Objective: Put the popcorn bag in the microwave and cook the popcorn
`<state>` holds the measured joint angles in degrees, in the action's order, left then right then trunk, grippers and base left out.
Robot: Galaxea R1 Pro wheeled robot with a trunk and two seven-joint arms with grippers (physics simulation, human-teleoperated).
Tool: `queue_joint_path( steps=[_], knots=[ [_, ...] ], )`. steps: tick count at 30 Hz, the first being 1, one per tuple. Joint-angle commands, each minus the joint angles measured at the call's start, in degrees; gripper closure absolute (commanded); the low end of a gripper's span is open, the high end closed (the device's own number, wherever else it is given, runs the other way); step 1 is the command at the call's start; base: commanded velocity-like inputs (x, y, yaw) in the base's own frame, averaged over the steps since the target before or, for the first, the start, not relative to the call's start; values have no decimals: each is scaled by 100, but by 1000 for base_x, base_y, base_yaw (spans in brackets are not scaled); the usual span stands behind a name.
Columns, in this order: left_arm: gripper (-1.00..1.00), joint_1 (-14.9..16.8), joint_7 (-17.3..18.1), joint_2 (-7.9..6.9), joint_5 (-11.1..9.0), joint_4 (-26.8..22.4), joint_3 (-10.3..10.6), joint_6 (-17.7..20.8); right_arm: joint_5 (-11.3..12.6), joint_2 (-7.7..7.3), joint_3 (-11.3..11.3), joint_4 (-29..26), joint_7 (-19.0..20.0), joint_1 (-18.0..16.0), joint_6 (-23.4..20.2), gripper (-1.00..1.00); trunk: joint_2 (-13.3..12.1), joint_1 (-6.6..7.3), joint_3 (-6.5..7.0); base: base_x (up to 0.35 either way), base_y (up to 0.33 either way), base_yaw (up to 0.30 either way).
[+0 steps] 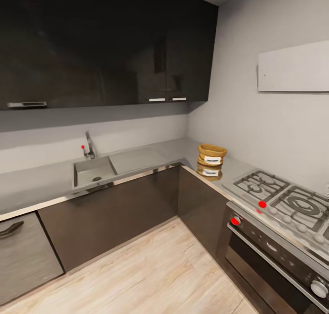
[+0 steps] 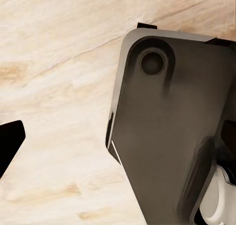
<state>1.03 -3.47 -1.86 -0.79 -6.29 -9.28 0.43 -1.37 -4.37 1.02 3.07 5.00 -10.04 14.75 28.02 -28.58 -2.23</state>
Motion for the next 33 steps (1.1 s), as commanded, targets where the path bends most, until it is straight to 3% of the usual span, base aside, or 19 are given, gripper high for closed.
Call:
queue_joint_path(
  steps=[1,33],
  knots=[
    [-100,2,-5,1,-9,-3,-21,3,-13,-2,6,27,10,-14,44,-100,10,-5,-12,245,216,-284],
    [-100,2,-5,1,-9,-3,-21,-25,-13,-3,4,27,10,-15,63,-100,10,-5,-27,215,234,-286]
  ],
)
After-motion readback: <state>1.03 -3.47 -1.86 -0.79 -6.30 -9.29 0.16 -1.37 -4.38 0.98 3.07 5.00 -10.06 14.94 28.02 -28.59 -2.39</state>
